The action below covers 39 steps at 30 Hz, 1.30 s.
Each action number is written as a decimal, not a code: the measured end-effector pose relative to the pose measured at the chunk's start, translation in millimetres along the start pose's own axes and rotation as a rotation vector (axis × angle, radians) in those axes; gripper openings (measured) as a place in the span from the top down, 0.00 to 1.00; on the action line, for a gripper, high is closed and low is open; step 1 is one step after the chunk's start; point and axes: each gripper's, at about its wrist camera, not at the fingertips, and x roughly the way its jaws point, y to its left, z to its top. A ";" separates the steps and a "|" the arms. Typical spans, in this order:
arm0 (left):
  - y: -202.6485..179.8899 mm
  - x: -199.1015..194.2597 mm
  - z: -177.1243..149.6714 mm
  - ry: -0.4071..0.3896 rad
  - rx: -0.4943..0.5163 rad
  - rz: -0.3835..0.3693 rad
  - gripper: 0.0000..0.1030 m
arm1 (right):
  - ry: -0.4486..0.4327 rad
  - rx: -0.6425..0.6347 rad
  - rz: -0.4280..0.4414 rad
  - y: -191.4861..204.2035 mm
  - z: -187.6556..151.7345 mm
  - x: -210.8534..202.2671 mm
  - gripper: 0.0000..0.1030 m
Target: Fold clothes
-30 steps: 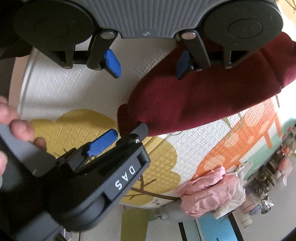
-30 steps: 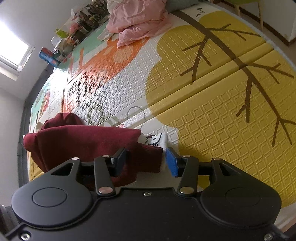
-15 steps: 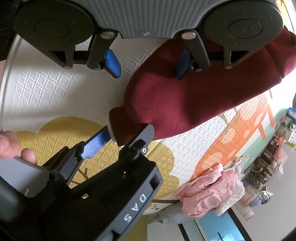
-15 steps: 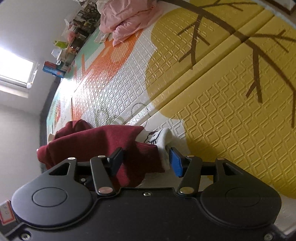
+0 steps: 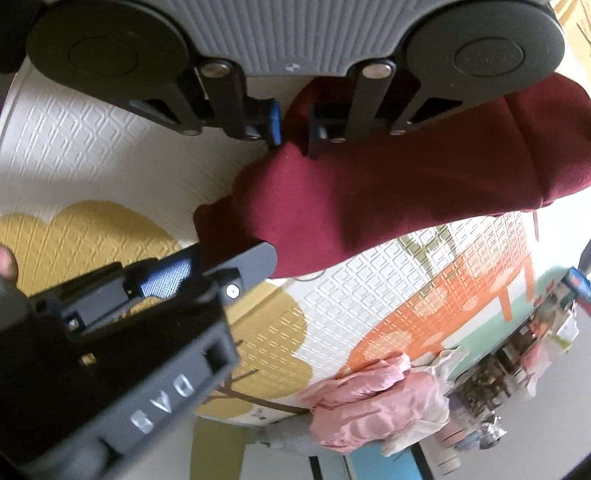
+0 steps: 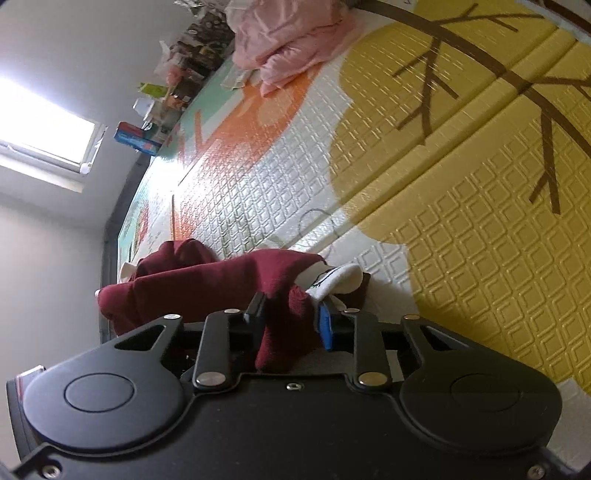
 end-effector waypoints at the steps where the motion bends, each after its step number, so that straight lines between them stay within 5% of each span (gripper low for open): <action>1: 2.7 -1.7 0.1 -0.002 -0.017 -0.009 0.89 | -0.009 -0.013 0.002 2.3 -0.7 -2.4 0.81; 18: 37.3 -59.5 9.5 -0.106 -0.196 -0.038 0.91 | -0.077 -0.161 0.032 60.6 11.2 -39.9 0.92; 39: 135.7 -136.7 -43.4 -0.199 -0.516 0.161 0.91 | 0.017 -0.499 0.138 222.4 -18.0 -13.2 0.92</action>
